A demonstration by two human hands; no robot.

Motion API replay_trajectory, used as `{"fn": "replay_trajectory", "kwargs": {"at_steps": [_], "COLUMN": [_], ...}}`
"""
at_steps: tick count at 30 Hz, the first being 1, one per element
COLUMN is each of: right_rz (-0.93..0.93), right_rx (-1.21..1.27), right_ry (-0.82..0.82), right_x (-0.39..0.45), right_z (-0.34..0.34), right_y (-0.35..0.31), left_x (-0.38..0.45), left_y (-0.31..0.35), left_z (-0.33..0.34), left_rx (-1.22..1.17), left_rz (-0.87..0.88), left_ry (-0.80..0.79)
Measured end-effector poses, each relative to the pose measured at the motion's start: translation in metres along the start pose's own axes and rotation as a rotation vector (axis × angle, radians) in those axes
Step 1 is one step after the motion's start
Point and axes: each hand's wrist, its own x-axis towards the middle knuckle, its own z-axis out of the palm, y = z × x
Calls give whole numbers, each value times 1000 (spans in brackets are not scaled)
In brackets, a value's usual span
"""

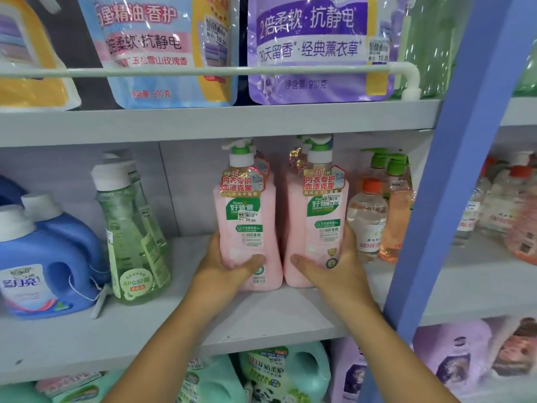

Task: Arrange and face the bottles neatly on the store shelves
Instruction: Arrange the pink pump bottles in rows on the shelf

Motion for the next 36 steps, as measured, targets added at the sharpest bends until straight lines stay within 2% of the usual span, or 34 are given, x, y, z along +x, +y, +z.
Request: {"fn": "replay_trajectory", "kwargs": {"at_steps": [7,18,19,21,23,24,25,27,29,31,34,36], "right_rz": [-24,-73,-86,-157,-362,-489,-591,-685,-571,-441,-261,-139], "right_rx": [-18,-45,-60,-106,-99,-91,-81,20,175,251,331,361], "right_ry": [42,88,111,175,279,318,322,187,-53,-238,-352,-330], "right_x": [1,-2,-6,-18,-32,-39,-46,-56,-63,-67,-56,-38], "right_z": [5,6,5,1,0,2,8,24,52,85,140,181], "right_y": [0,5,3,0,-4,-8,-12,-29,-55,-86,-118,-128], "left_x": [-3,-5,-10,-20,-29,-27,-24,-8,9,17,-2,-25], "left_y": [1,0,2,10,22,23,26,22,13,4,-8,-10], "left_z": [7,4,0,-15,-37,-50,-63,-88,-101,-108,-121,-135], "left_rx": [11,86,130,267,405,431,429,354,314,400,426,398], "left_rz": [6,47,82,256,461,479,447,278,73,-41,22,64], "left_ry": [61,59,111,385,766,898,964,917,785,678,587,499]}}
